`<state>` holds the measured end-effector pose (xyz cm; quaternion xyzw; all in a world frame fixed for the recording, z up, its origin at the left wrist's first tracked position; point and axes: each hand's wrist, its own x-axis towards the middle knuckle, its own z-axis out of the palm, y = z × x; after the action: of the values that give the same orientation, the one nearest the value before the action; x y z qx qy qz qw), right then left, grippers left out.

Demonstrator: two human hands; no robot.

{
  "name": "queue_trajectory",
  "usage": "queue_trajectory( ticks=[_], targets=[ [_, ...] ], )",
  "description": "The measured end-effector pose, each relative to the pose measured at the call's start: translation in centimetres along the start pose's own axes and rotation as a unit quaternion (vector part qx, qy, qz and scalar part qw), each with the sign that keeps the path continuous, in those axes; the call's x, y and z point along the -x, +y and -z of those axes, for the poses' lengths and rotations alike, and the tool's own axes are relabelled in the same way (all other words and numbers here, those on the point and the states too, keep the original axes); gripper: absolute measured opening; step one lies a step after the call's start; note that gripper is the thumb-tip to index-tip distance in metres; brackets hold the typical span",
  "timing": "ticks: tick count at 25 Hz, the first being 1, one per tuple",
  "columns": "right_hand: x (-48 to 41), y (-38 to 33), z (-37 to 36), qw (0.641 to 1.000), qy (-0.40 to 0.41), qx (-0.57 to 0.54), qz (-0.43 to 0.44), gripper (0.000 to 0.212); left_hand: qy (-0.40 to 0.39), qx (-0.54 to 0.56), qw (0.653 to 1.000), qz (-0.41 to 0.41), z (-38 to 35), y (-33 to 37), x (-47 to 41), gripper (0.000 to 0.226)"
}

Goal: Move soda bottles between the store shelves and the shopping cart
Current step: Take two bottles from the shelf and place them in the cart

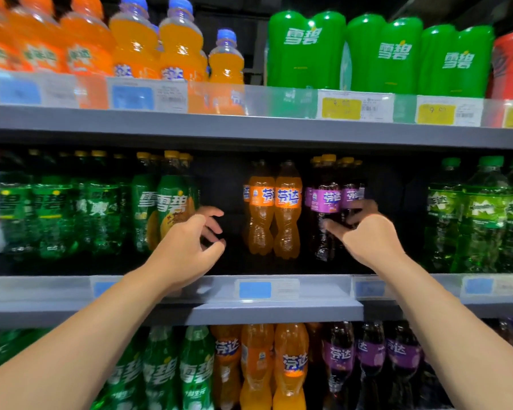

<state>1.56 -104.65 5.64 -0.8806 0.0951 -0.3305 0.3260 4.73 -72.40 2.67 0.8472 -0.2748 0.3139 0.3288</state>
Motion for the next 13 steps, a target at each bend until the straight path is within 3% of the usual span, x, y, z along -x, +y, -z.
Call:
queue_trajectory(
  ticks=[2,4,9,13],
  targets=[
    [3.3,-0.5,0.2,0.993,0.072,-0.046,0.077,0.041,0.005,0.009,1.0,-0.009,1.1,-0.1,0.8,0.042],
    [7.0,-2.2,-0.4,0.982,0.076,-0.095,0.141,0.031,0.008,-0.013,1.0,-0.02,2.8,-0.7,2.7,0.042],
    [16.6,-9.3,-4.2,0.959,-0.007,-0.151,0.238,0.031,0.004,-0.043,0.999,-0.025,9.3,-2.9,10.8,0.047],
    [25.4,-16.4,-8.3,0.924,-0.129,-0.215,0.288,0.041,0.026,-0.076,0.997,0.024,18.1,-5.8,20.2,0.051]
  ],
)
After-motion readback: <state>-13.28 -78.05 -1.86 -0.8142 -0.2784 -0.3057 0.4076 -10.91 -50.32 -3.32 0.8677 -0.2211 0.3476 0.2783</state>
